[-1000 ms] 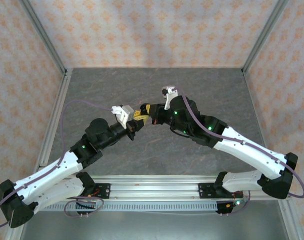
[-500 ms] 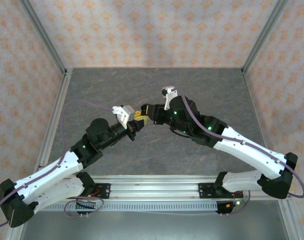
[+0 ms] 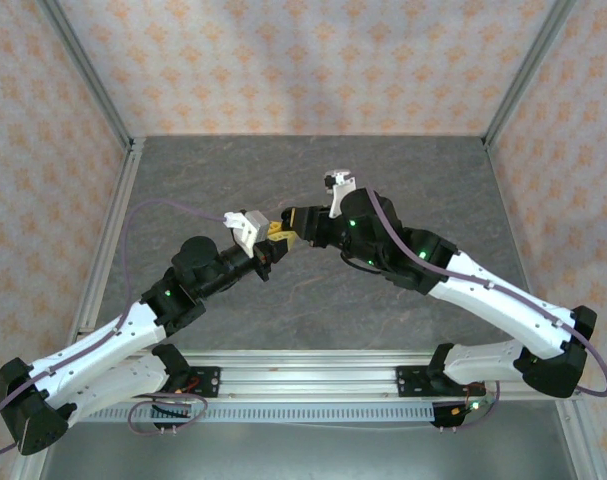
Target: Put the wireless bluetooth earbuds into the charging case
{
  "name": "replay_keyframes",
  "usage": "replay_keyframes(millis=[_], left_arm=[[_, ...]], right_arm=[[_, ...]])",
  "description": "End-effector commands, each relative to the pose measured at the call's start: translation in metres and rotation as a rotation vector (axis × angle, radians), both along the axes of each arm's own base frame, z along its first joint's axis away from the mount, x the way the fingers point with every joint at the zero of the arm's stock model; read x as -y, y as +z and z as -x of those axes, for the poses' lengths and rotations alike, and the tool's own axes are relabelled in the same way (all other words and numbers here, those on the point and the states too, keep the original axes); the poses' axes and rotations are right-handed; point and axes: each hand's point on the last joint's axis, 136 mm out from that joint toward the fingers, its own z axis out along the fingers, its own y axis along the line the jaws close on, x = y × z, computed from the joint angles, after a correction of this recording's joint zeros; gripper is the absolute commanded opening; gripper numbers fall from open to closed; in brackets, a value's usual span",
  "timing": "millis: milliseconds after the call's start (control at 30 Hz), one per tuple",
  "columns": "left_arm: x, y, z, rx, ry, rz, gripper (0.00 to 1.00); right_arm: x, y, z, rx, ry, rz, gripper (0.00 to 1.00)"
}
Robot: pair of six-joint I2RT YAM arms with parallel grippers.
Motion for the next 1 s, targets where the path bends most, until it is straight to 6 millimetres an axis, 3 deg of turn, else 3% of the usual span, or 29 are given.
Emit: replay_keyframes(millis=[0, 500, 667, 800, 967], left_arm=[[-0.002, 0.015, 0.001, 0.023, 0.002, 0.044, 0.00], [-0.002, 0.016, 0.013, 0.022, -0.045, 0.035, 0.00], [0.001, 0.016, 0.021, 0.023, -0.093, 0.026, 0.00], [0.010, 0.017, 0.030, 0.012, -0.168, 0.014, 0.00], [0.018, 0.019, 0.037, -0.008, -0.229, 0.007, 0.00]], right_arm=[[0.003, 0.021, 0.004, 0.012, 0.001, -0.031, 0.34], [0.034, 0.045, -0.002, 0.030, -0.061, 0.041, 0.44], [0.035, 0.029, -0.013, -0.137, 0.006, -0.033, 0.43], [0.027, 0.009, -0.018, -0.280, 0.072, -0.068, 0.41], [0.009, -0.003, -0.017, -0.380, 0.153, -0.135, 0.40]])
